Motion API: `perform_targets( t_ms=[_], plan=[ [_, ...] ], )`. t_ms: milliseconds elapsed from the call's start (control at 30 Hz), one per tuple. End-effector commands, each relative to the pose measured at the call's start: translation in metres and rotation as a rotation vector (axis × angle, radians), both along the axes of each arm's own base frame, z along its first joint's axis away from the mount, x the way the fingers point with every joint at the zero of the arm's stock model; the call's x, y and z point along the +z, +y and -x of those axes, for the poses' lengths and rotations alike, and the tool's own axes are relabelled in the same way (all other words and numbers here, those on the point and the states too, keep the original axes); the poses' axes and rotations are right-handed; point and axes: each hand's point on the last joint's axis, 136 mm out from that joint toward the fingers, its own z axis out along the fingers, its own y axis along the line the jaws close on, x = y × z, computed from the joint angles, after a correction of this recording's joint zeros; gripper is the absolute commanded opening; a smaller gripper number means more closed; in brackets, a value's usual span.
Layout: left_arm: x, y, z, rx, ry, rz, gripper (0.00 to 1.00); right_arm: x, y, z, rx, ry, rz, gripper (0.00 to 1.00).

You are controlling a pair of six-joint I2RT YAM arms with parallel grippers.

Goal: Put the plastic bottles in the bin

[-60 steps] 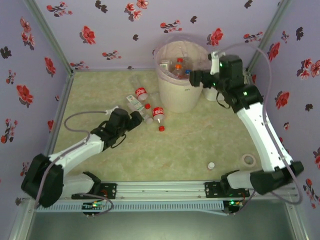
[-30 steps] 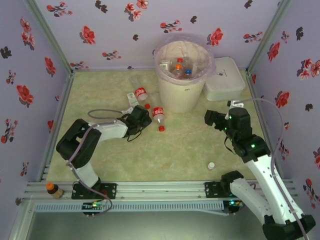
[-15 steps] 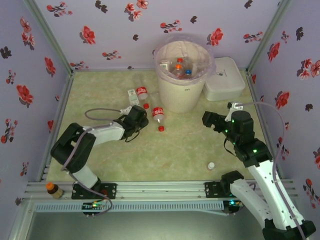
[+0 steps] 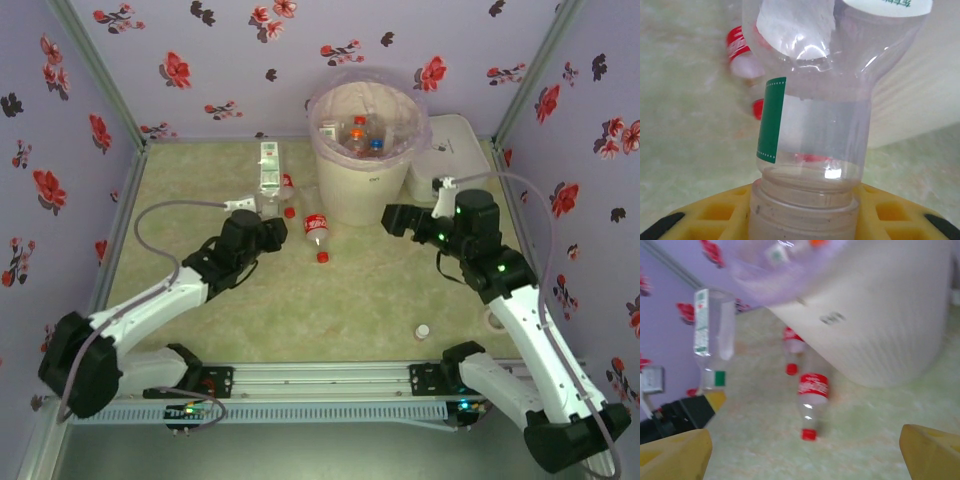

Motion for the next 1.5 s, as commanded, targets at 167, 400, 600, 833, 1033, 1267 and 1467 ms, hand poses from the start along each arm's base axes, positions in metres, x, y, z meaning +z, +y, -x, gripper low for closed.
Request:
perform_targets(
  t_ms=[167,400,600,833,1033,1267,1467],
  plan=[
    [0.030,-0.026,0.053,-0.317,-0.152,0.019,0.11,0.065,0.086,-0.011,0.274,-0.089,-0.157,0.90],
    [0.048,-0.051,0.087,-0.522,-0.245,0.067,0.07,0.079,0.140,-0.022,0.410,-0.108,-0.237,0.99],
    [0.057,-0.058,0.100,-0.584,-0.285,0.071,0.07,0.061,0.148,-0.035,0.395,-0.057,-0.175,0.92],
    [0.058,-0.057,0.106,-0.602,-0.304,0.081,0.07,0.040,0.141,-0.041,0.356,-0.015,-0.079,0.91],
    [0.061,-0.053,0.110,-0.601,-0.321,0.092,0.07,0.037,0.135,-0.044,0.341,-0.018,-0.048,0.93],
    [0.055,-0.051,0.107,-0.584,-0.304,0.071,0.21,0.065,0.132,-0.046,0.340,-0.106,-0.048,0.67],
    [0.054,-0.046,0.100,-0.537,-0.312,0.047,0.94,0.138,0.095,-0.052,0.213,-0.313,0.027,0.56]
  ],
)
